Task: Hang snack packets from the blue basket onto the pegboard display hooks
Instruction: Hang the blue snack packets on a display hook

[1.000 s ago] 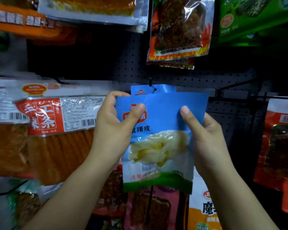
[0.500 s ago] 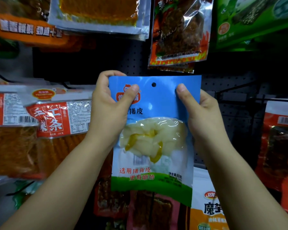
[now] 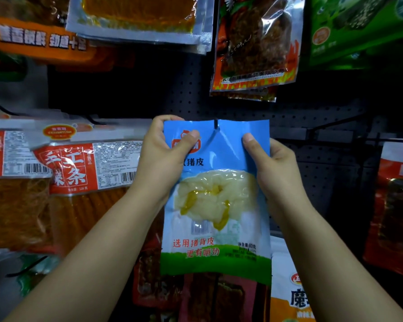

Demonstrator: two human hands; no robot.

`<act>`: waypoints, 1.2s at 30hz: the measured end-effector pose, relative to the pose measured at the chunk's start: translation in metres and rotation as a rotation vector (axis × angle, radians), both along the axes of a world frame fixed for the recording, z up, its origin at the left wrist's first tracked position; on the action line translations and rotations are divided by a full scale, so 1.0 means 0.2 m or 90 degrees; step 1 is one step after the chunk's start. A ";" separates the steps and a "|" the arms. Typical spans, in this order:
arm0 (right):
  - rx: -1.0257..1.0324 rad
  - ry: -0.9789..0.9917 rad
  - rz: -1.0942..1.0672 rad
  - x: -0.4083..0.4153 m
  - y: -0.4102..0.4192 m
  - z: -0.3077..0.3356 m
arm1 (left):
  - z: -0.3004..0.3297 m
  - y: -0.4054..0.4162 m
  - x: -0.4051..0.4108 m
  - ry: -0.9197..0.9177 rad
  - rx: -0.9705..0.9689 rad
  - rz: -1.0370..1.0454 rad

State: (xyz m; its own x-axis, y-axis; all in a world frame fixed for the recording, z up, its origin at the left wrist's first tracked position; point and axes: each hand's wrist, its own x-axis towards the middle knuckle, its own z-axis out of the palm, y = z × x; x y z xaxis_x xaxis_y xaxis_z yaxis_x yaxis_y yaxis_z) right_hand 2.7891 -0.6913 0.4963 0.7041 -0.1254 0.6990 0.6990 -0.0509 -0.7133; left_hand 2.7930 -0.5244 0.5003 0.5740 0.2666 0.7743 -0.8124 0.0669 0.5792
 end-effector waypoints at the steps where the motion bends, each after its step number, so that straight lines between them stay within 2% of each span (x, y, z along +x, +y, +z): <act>1: -0.006 0.001 -0.010 0.02 -0.01 -0.02 | -0.01 0.00 0.02 0.002 -0.002 0.009; 5: -0.049 0.000 -0.069 0.10 -0.06 -0.10 | -0.11 -0.02 0.08 0.015 0.022 0.041; 11: -0.071 0.024 -0.141 0.24 -0.08 -0.13 | -0.16 -0.08 0.25 0.116 0.051 0.077; 19: -0.076 0.061 -0.225 0.48 -0.07 -0.11 | -0.11 -0.11 0.49 0.090 0.199 0.246; 25: -0.063 0.102 -0.287 0.63 -0.07 -0.12 | -0.10 -0.14 0.63 0.143 0.250 0.315; 29: -0.119 0.105 -0.302 0.68 -0.08 -0.17 | -0.13 -0.16 0.66 0.171 0.225 0.264; 32: -0.199 0.069 -0.323 0.67 -0.07 -0.25 | -0.20 -0.18 0.67 0.192 0.253 0.246; 36: -0.202 0.076 -0.289 0.67 -0.09 -0.30 | -0.30 -0.20 0.68 0.239 0.272 0.212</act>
State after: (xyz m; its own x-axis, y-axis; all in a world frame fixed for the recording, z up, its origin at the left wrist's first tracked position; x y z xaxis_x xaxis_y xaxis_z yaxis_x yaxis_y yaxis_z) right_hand 2.9236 -0.7085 0.4365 0.7050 -0.2305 0.6707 0.4730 -0.5518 -0.6869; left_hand 2.9296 -0.5636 0.4401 0.7652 0.1901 0.6151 -0.4877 -0.4525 0.7466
